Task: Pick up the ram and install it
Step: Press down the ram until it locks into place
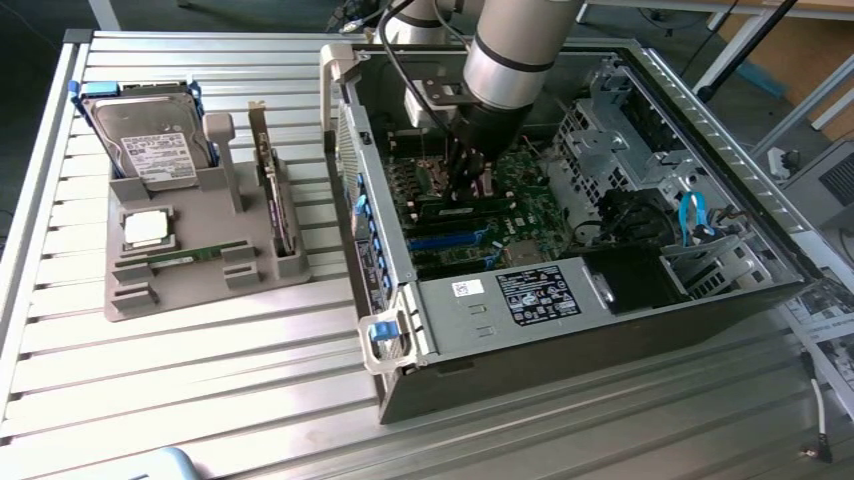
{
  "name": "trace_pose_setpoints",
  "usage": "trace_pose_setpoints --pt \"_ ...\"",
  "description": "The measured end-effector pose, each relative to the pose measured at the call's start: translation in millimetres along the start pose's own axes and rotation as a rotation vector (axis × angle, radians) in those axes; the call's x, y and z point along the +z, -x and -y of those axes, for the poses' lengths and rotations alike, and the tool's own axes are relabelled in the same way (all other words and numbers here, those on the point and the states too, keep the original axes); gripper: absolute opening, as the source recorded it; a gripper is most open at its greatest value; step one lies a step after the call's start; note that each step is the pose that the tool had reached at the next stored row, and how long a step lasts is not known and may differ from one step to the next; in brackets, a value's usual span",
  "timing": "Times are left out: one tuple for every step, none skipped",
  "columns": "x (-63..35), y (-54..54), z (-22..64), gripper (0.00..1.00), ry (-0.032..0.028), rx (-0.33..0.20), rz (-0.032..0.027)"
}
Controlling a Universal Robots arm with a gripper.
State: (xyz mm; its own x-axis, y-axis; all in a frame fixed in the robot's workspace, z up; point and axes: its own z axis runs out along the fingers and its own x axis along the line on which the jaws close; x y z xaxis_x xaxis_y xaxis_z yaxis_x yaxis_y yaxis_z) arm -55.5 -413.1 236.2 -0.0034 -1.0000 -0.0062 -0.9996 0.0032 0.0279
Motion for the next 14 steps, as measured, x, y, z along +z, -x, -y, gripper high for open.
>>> trace_pose_setpoints --pt "0.0 0.0 0.0 0.11 0.0000 0.000 0.0000" --pt "0.1 0.0 0.0 0.11 0.0000 0.000 0.0001" --pt "0.2 0.0 0.0 0.11 -0.0001 0.000 0.0002" --pt "0.6 -0.1 0.0 0.11 -0.0002 0.000 0.0008" --pt "0.9 -0.2 0.0 0.11 0.0000 0.000 0.0014" --pt "1.2 -0.3 0.0 0.11 0.0000 0.000 0.0021" --pt "1.8 -0.5 0.0 0.11 -0.0001 0.000 0.0032" --pt "2.4 -0.7 0.1 0.11 -0.0001 0.000 0.0042" --pt "2.5 -0.8 0.0 0.11 0.0000 0.000 0.0043" --pt "2.5 -0.8 0.1 0.11 0.0000 0.000 0.0043" --pt "2.6 -0.8 0.1 0.11 0.0000 0.000 0.0044" --pt "2.7 -0.8 0.0 0.11 0.0000 0.000 0.0045" --pt "3.1 -0.9 0.0 0.11 0.0000 0.000 0.0057" --pt "3.6 -0.9 0.1 0.11 0.0001 0.000 0.0070"
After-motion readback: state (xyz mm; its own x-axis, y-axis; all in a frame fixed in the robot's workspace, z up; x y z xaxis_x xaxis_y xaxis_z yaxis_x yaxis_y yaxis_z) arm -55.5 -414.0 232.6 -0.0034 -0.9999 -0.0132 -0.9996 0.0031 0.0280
